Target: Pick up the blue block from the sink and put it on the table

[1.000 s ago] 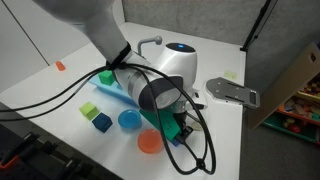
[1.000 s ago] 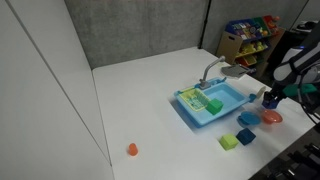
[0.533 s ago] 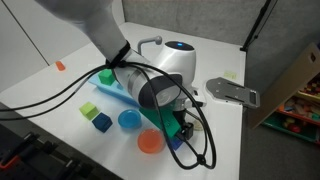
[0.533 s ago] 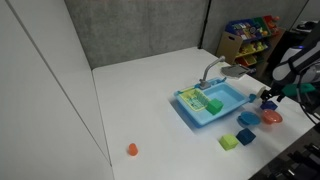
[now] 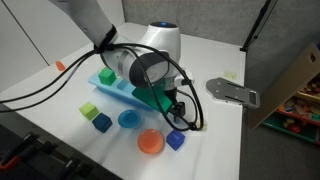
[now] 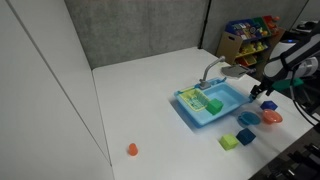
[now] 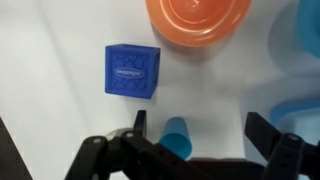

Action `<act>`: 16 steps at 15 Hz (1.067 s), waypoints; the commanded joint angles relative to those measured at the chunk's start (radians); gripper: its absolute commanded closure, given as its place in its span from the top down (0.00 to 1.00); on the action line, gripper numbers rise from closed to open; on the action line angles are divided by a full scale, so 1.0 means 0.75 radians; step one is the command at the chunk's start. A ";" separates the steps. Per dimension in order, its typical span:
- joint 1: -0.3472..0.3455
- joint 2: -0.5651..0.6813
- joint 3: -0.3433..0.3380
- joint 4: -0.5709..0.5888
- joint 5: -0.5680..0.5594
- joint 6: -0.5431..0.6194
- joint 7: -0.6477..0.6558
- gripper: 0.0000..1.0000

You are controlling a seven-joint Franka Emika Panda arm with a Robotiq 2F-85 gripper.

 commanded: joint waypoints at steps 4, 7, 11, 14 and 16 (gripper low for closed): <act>0.141 -0.124 -0.004 -0.035 -0.058 -0.092 0.050 1.00; 0.194 -0.187 0.003 -0.054 -0.085 -0.146 0.056 1.00; 0.241 -0.279 0.029 -0.068 -0.110 -0.282 0.057 1.00; 0.259 -0.346 0.067 -0.070 -0.105 -0.402 0.052 1.00; 0.268 -0.382 0.097 -0.062 -0.093 -0.485 0.051 1.00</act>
